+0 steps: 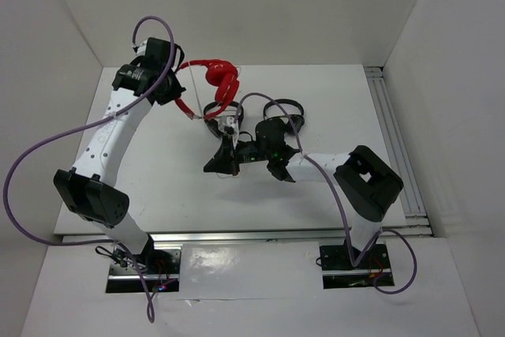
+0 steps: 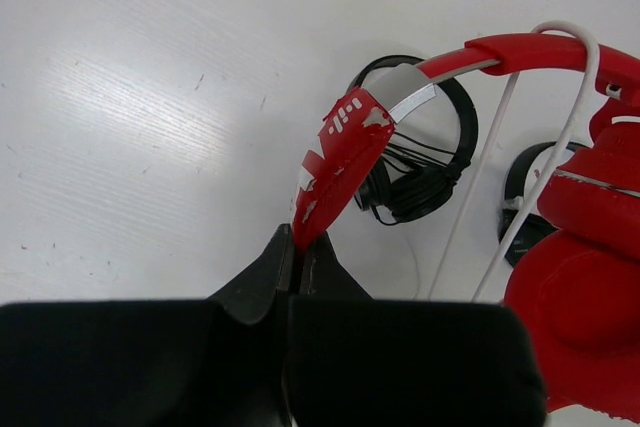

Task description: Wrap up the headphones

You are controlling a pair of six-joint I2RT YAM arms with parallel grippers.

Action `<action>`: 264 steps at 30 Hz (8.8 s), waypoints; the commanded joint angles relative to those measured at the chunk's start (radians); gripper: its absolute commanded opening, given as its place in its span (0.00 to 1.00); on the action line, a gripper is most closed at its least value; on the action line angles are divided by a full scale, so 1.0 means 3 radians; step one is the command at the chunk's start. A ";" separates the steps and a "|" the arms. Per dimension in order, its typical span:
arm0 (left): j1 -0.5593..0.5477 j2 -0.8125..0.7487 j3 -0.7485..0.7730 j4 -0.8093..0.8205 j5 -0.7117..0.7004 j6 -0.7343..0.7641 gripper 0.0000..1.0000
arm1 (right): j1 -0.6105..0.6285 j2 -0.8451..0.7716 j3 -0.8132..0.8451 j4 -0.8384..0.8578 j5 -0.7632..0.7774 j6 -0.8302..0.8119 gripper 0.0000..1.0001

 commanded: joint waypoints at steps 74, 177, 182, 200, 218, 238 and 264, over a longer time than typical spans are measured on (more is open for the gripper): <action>-0.1286 -0.0643 -0.1310 0.0003 -0.0215 0.1124 0.00 | -0.0308 -0.0538 0.0651 -0.1401 0.3721 -0.1520 0.15; -0.1568 -0.0981 -0.0001 0.0197 -0.0741 0.0530 0.00 | -0.0779 0.1385 0.0114 0.1775 0.0372 0.0920 0.35; -0.1568 -0.0981 -0.0001 0.0167 -0.0869 0.0464 0.00 | -0.0779 0.1385 0.0114 0.1744 0.0372 0.0920 0.03; -0.0735 -0.0096 0.0321 0.0560 -0.0884 -0.0256 0.00 | -0.0580 0.1232 -0.0132 0.1821 0.0050 0.0996 0.00; -0.0371 0.0257 0.0142 0.0601 -0.0875 -0.0436 0.00 | -0.0048 0.0378 0.0073 0.0343 -0.0436 0.0301 0.00; -0.0570 0.0257 -0.0951 0.0744 -0.0584 -0.0063 0.00 | -0.0017 -0.0149 0.1044 -0.2703 0.0458 -0.1606 0.00; -0.1097 -0.0234 -0.1923 0.1005 0.0220 0.0259 0.00 | 0.0044 -0.0578 0.0795 -0.2854 0.1609 -0.1852 0.06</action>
